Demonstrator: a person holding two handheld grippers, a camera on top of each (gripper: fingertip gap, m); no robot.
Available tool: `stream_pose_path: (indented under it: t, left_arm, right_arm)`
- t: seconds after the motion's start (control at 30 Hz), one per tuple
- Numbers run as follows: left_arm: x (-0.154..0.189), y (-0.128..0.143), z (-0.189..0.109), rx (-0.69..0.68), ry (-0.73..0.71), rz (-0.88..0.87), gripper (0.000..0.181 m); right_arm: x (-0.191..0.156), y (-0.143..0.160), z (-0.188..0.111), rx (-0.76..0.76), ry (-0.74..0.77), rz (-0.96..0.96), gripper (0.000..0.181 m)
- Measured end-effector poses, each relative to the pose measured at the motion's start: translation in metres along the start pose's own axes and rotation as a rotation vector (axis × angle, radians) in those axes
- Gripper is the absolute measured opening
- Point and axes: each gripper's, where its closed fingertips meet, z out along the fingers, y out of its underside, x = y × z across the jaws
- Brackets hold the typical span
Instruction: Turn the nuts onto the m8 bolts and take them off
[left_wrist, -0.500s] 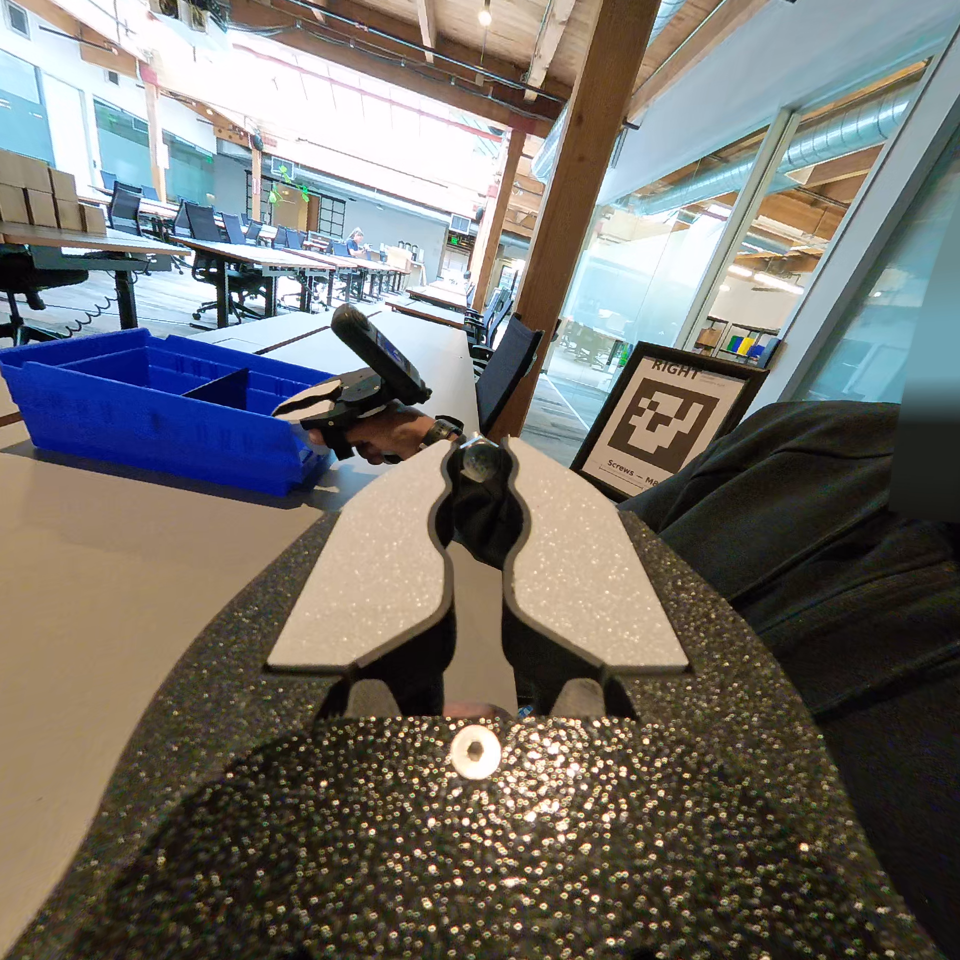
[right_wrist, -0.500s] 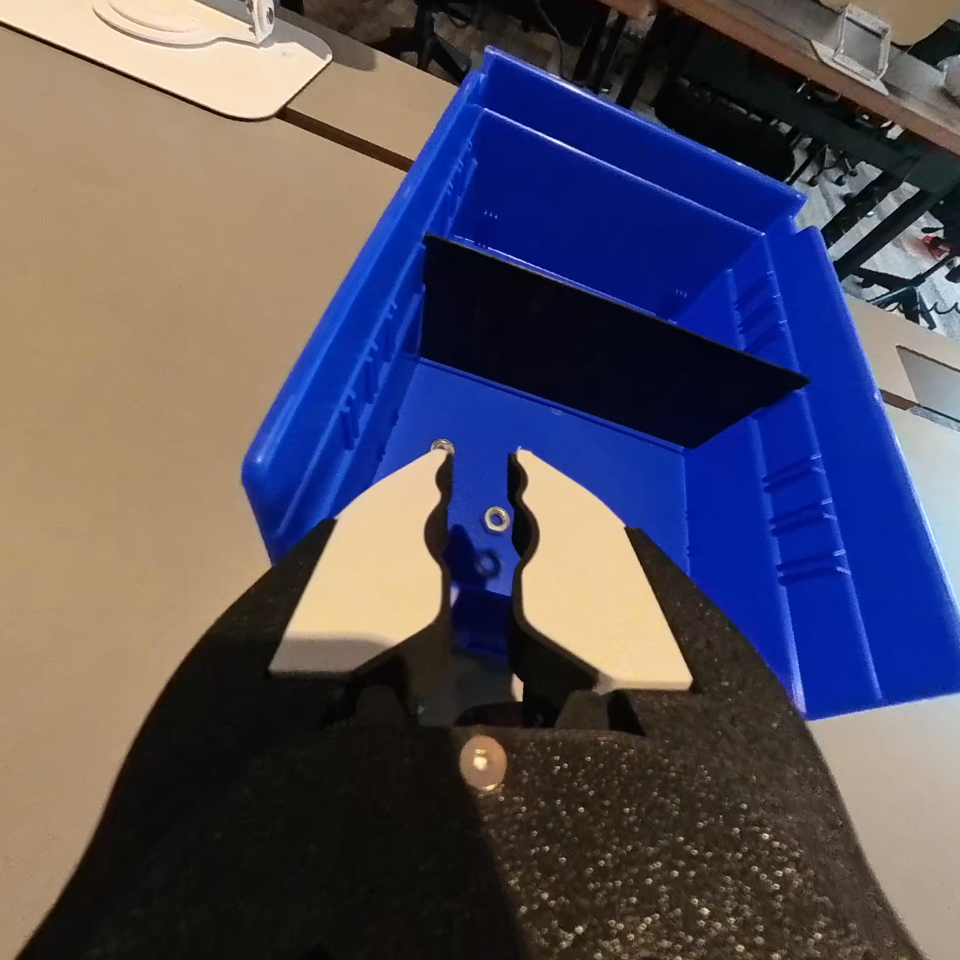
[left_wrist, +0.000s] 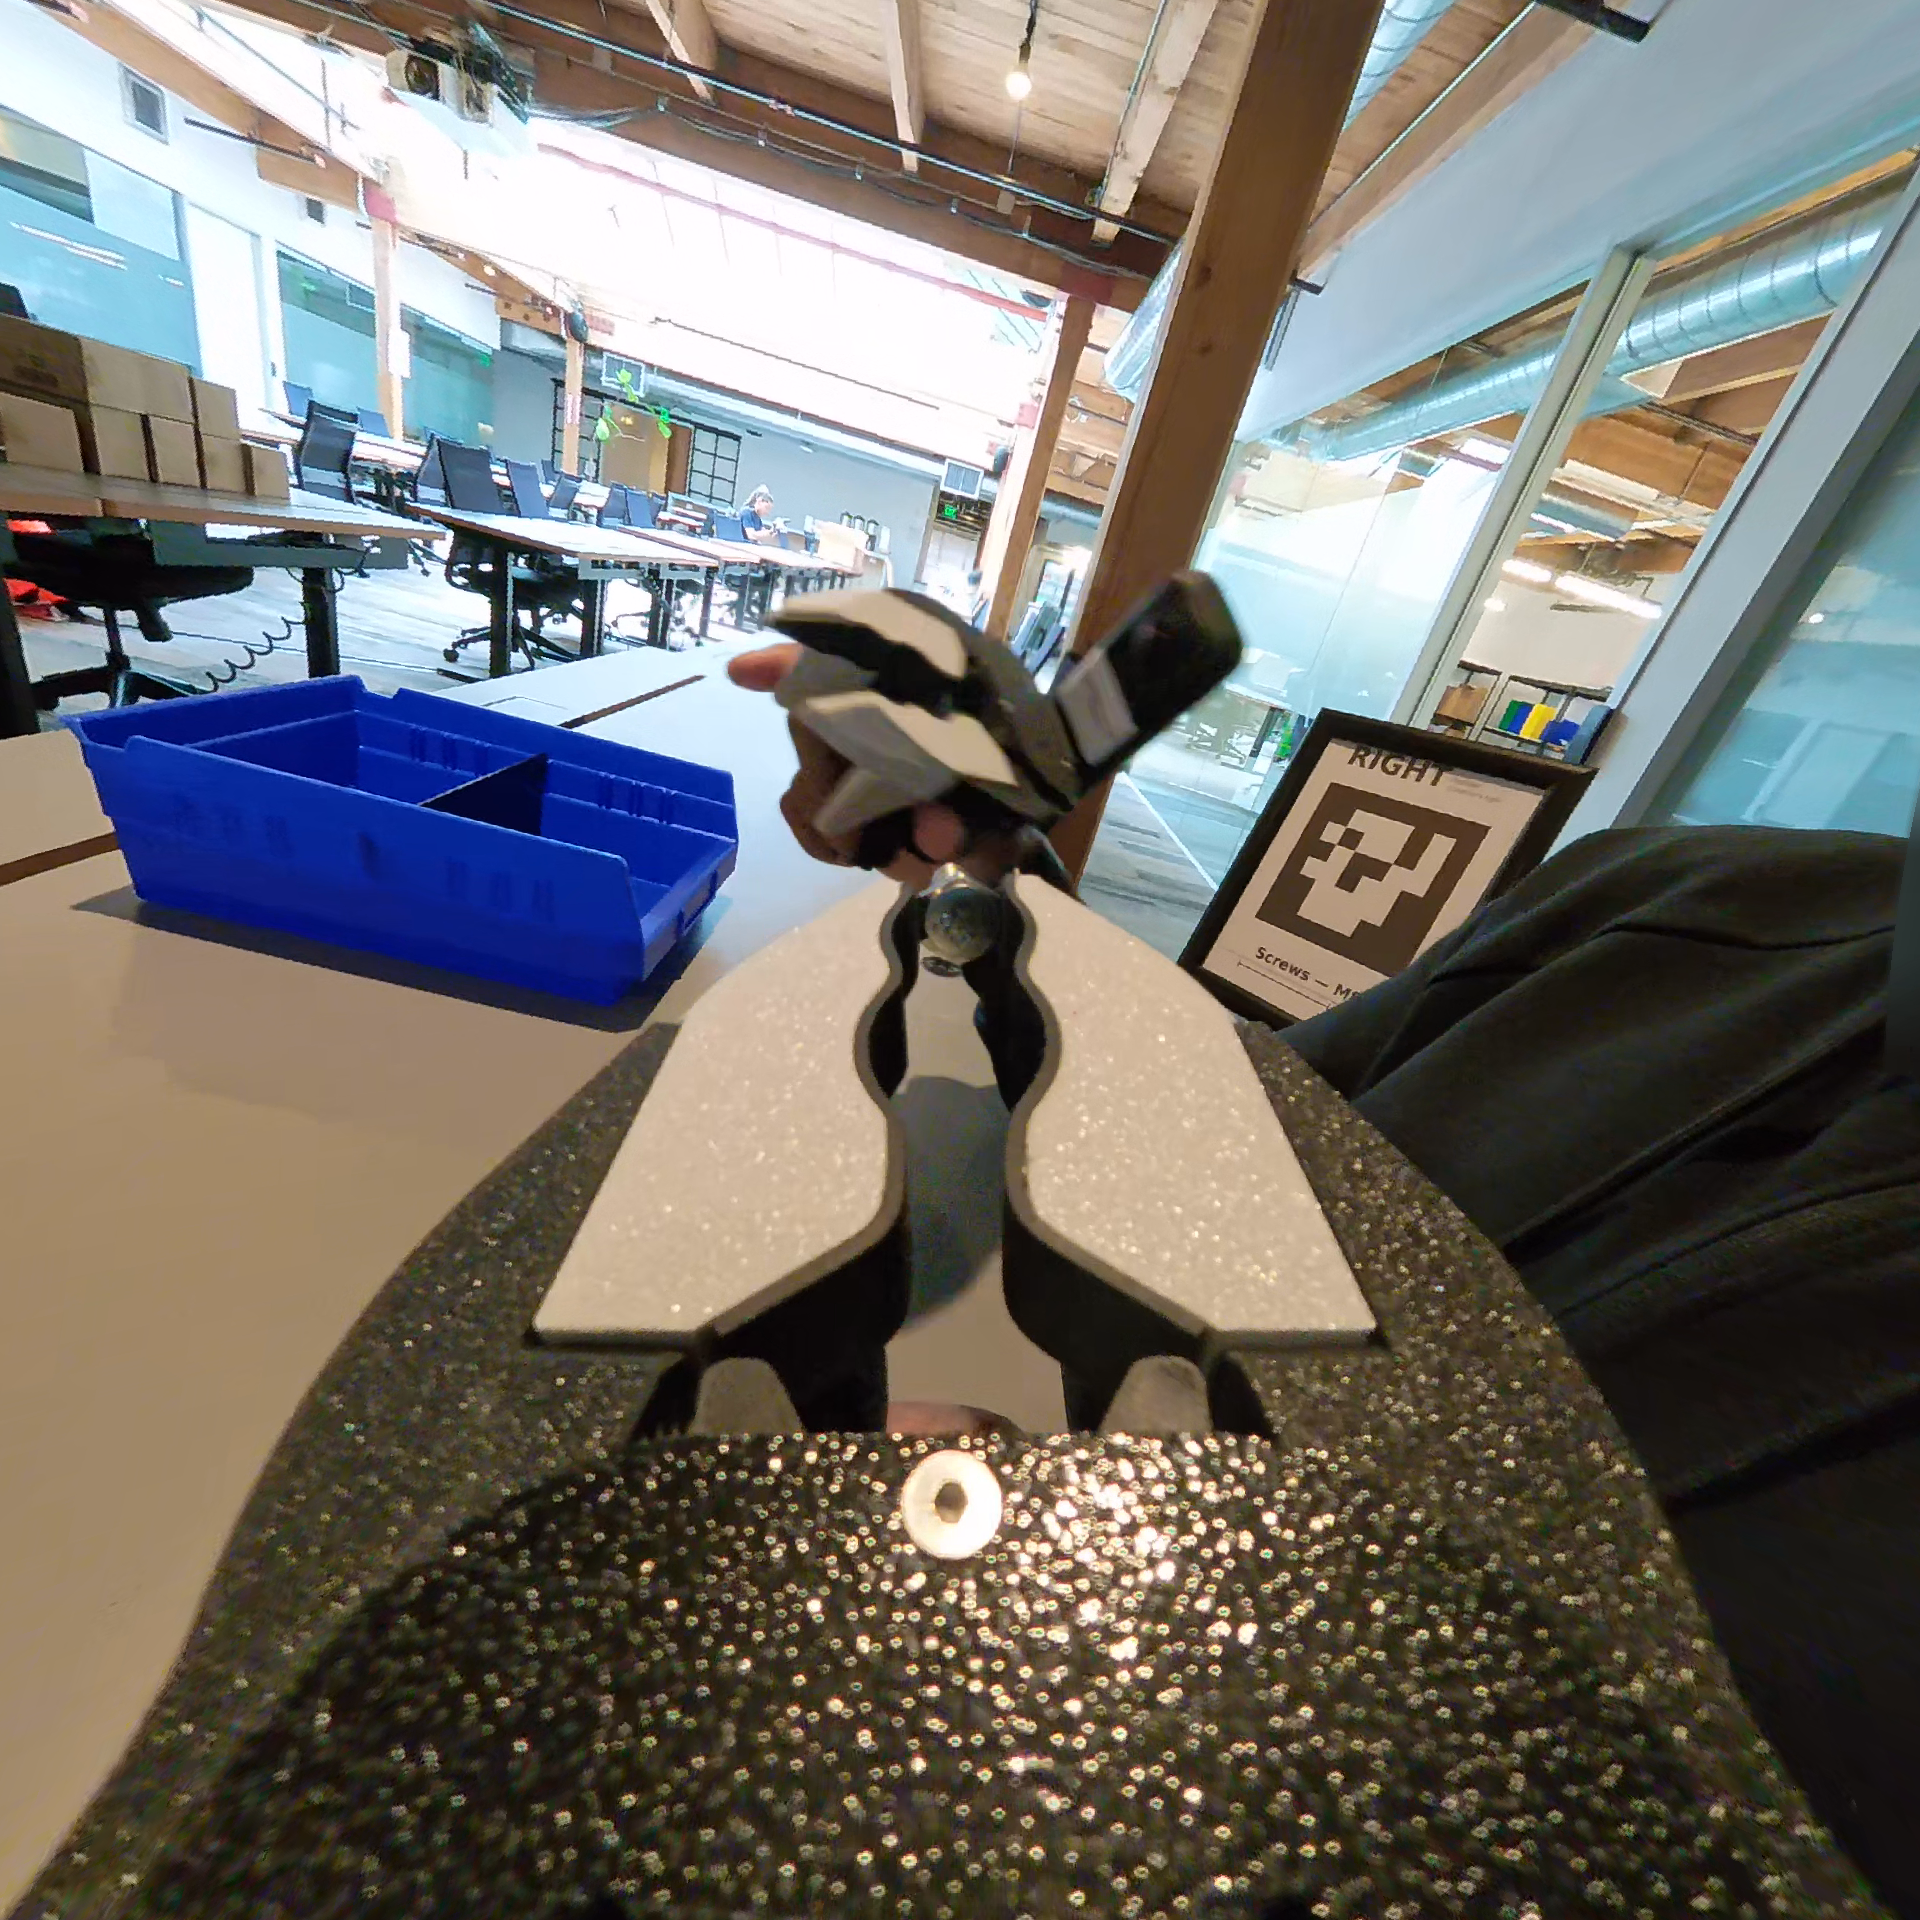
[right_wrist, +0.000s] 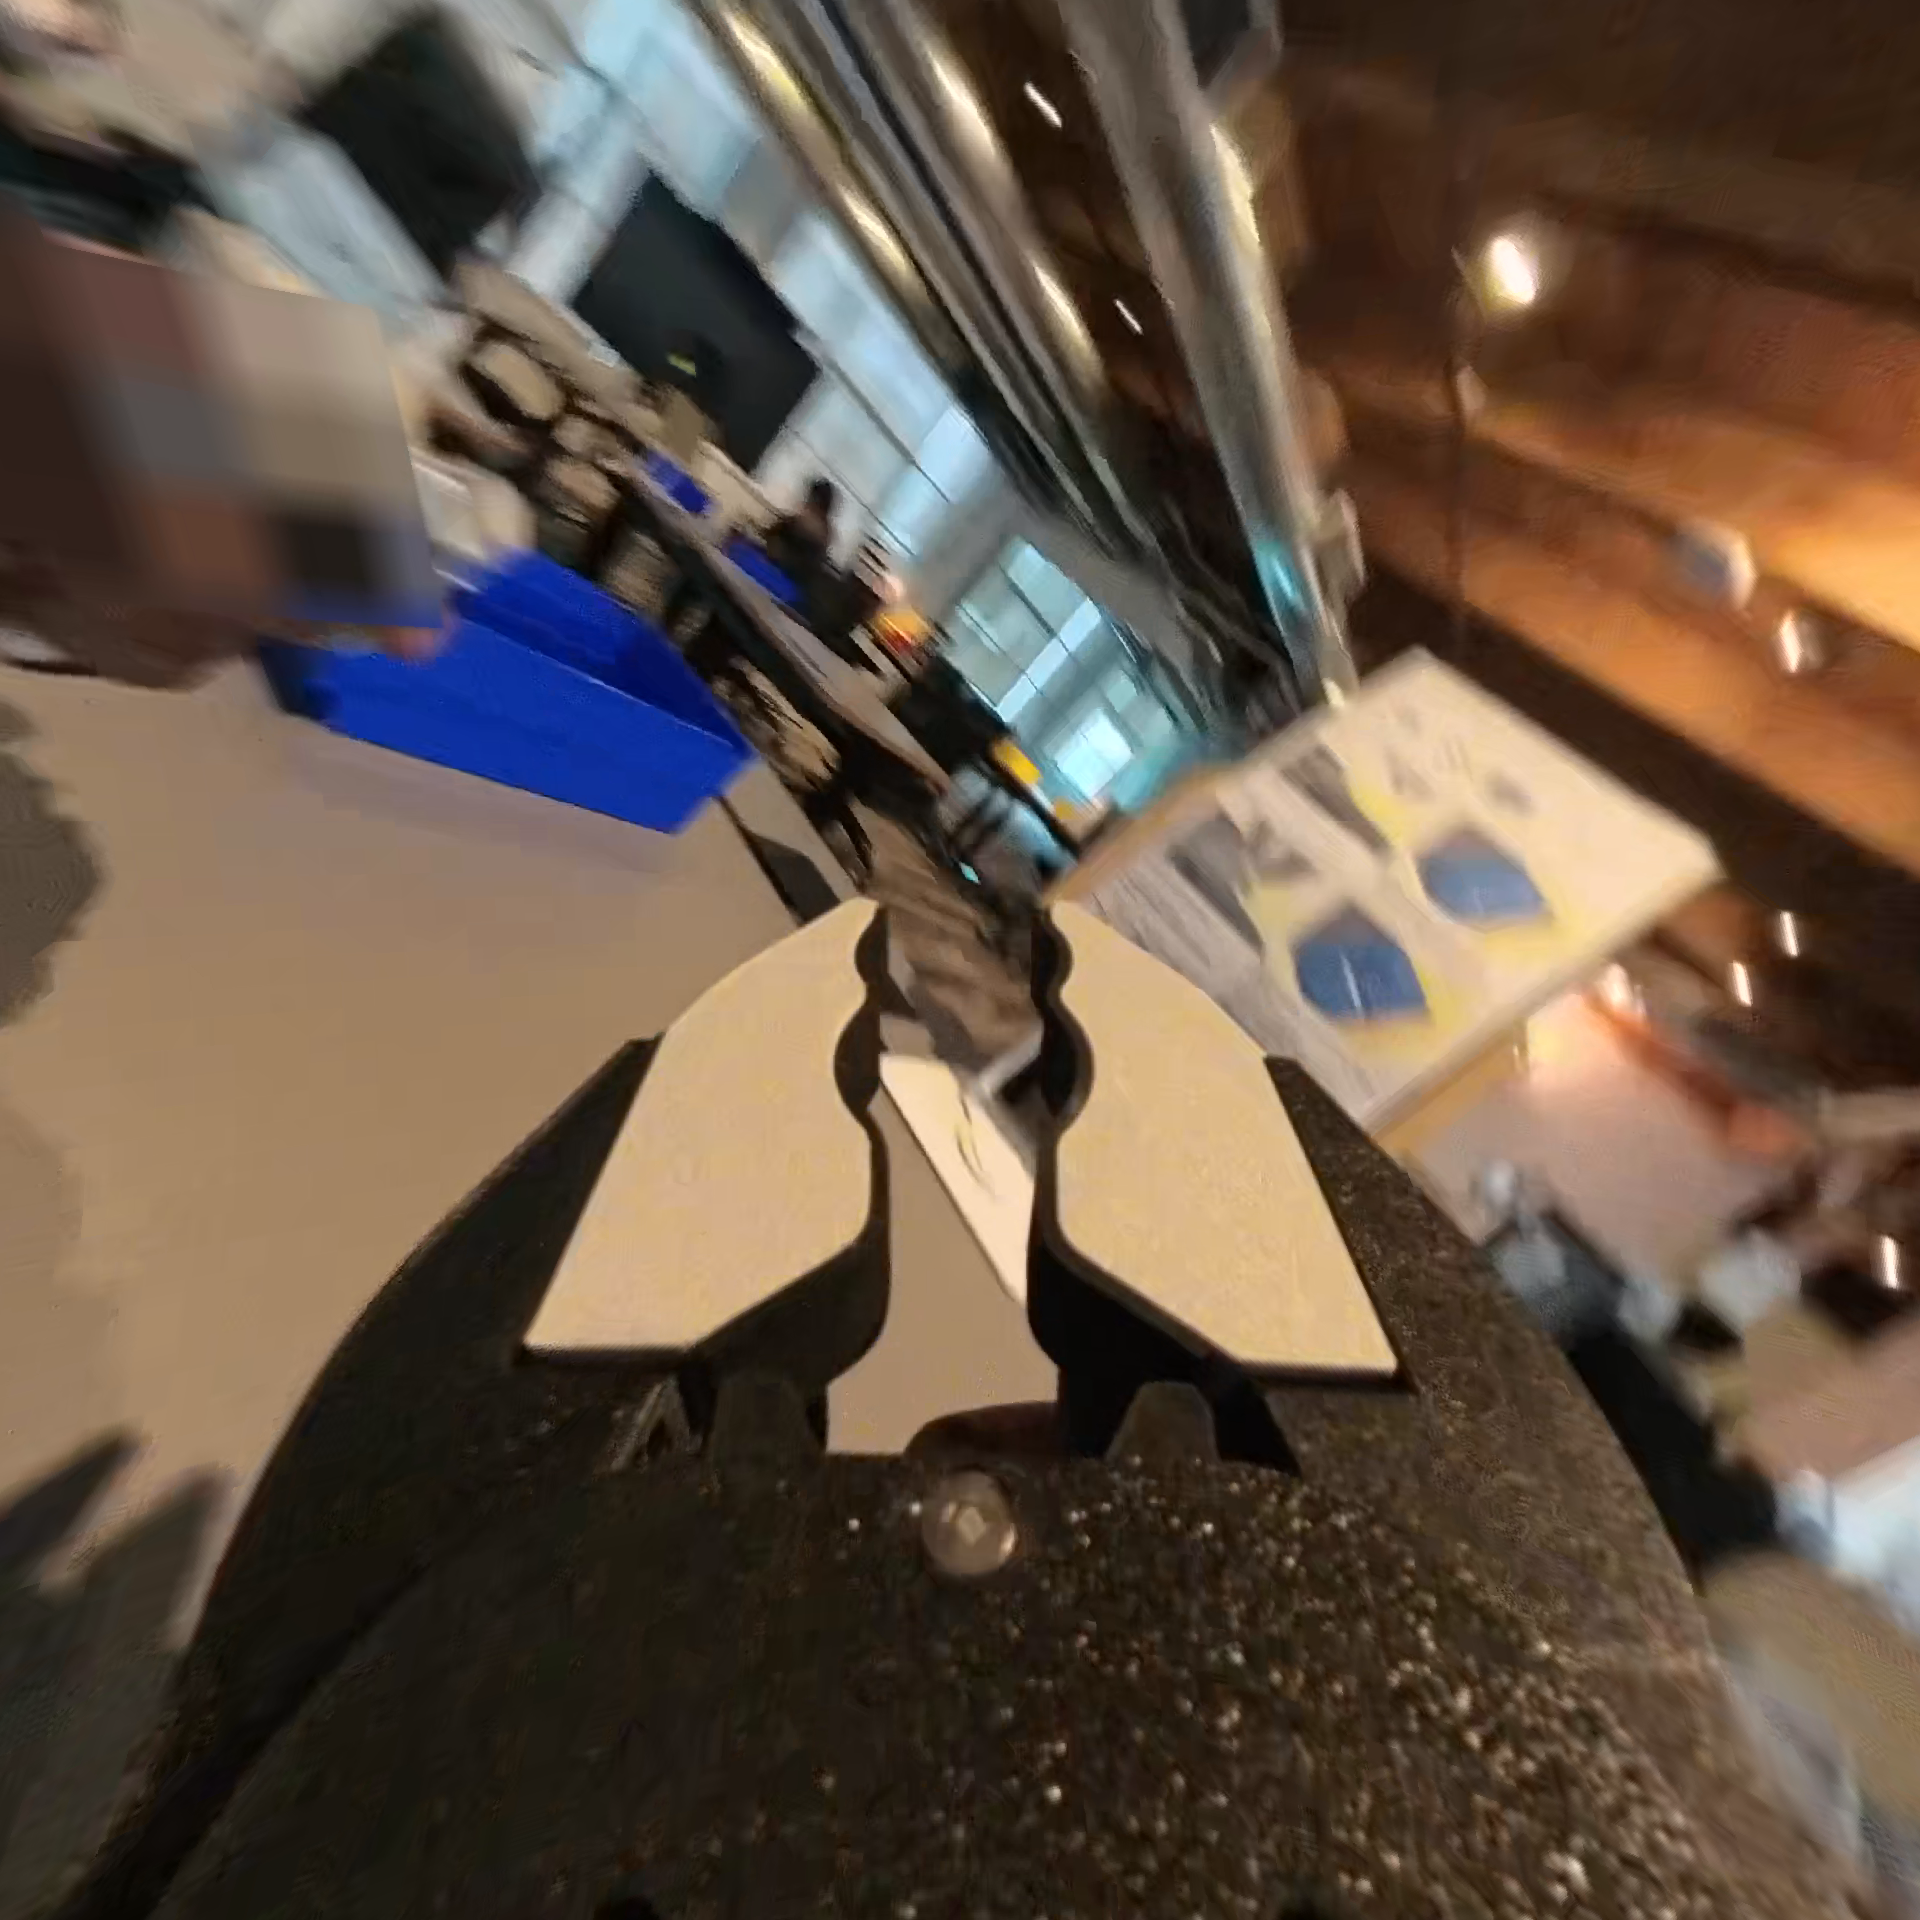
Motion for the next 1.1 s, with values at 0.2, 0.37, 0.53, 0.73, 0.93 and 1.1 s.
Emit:
stream_pose_path:
  t: [0.2, 0.37, 0.53, 0.73, 0.93, 1.1]
  left_arm:
    - [0.003, 0.002, 0.0, -0.012, 0.003, -0.011, 0.014]
    - [0.009, 0.004, 0.0, -0.029, 0.03, -0.01, 0.014]
    - [0.009, 0.006, 0.003, -0.042, 0.036, -0.015, 0.014]
    - [0.007, 0.009, 0.004, -0.048, 0.038, -0.028, 0.014]
    - [0.007, 0.007, 0.003, -0.043, 0.036, -0.027, 0.014]
    - [0.001, 0.0, 0.001, 0.007, -0.009, -0.008, 0.015]
  right_arm:
    - [-0.092, -0.064, 0.028, 0.152, -0.215, -0.188, 0.025]
    - [-0.11, -0.064, 0.035, 0.152, -0.264, -0.181, 0.024]
    - [-0.117, -0.061, 0.04, 0.149, -0.275, -0.2, 0.02]
    - [-0.118, -0.059, 0.04, 0.141, -0.272, -0.22, 0.012]
    - [-0.119, -0.061, 0.041, 0.141, -0.261, -0.237, 0.008]
    - [-0.116, -0.059, 0.046, 0.114, -0.233, -0.231, 0.007]
